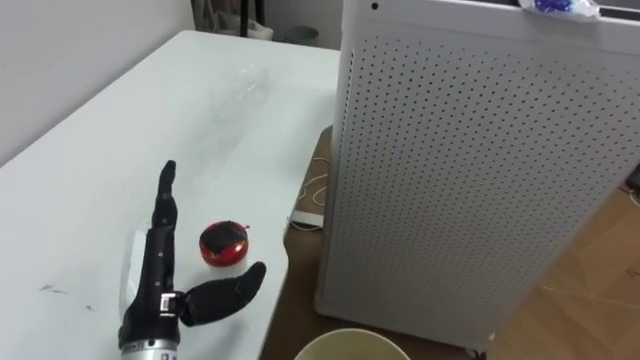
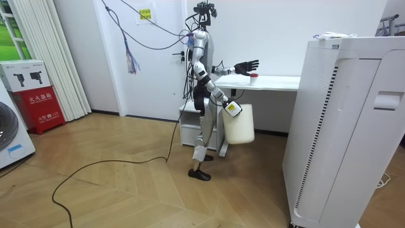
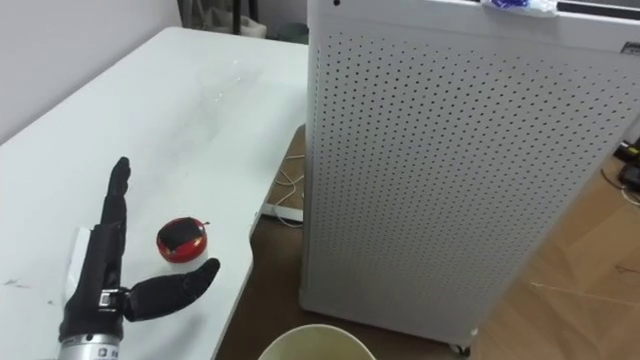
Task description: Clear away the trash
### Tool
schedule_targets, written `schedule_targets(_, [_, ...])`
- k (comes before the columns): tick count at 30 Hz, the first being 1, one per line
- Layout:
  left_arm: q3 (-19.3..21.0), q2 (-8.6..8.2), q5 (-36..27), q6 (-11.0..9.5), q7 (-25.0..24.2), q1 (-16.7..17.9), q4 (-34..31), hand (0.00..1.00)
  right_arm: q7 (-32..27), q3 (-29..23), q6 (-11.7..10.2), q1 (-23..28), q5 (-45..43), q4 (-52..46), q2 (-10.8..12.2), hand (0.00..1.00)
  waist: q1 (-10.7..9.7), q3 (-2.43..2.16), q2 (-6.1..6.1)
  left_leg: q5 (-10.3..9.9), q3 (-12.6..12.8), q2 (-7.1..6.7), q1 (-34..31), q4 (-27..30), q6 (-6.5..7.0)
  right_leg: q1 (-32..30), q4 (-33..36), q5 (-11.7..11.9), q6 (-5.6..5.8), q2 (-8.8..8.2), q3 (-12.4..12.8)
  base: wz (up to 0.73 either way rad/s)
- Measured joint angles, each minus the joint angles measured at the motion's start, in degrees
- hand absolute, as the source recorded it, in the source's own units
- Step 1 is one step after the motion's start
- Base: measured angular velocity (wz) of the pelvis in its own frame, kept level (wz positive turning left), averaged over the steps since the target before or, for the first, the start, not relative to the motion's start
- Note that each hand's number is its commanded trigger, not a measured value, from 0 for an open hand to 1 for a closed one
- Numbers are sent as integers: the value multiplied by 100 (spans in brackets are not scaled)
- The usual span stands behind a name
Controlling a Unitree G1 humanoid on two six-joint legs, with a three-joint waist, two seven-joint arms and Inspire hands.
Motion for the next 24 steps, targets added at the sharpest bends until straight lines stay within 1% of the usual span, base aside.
schedule_targets(4, [-20, -7, -48, 91, -144, 20, 33, 0, 122, -11, 0, -7, -144, -56, 9, 100, -29, -2, -6, 0, 1, -2, 3, -37, 0, 11, -1, 0, 0, 3, -8, 0])
schedule_targets(7, [-30, -7, -74, 139, -266, 32, 202, 0, 242, -11, 1, -39, -199, -60, 23, 100, -90, 1, -7, 2, -3, -4, 13, -7, -1, 12, -4, 0, 0, 2, -4, 0])
schedule_targets(9, [-75, -11, -190, 245, -344, 35, 298, 0, 272, -11, 1, -47, -199, -59, 32, 100, -121, 19, -9, 2, 2, -4, 28, -8, -1, 17, -7, 0, 0, 1, 13, -3])
schedule_targets(12, [-111, -10, -310, 352, -391, 34, 319, 0, 284, -11, 11, -48, -199, -59, 35, 100, -140, 46, -15, 2, 6, -4, 30, -18, -1, 13, -9, 0, 0, 1, 16, 0])
schedule_targets(18, [-115, -8, -432, 356, -386, 34, 320, 0, 285, -11, 12, -48, -196, -60, 35, 100, -154, 79, 15, 2, 22, 1, 53, -63, -1, 3, -8, 0, 1, 5, 16, -1])
schedule_targets(24, [-115, -7, -448, 356, -369, 34, 320, 0, 283, -12, 12, -48, -196, -60, 35, 100, -160, 80, 19, 2, 26, 0, 80, -89, -2, 9, -8, 0, 1, 3, 16, 0])
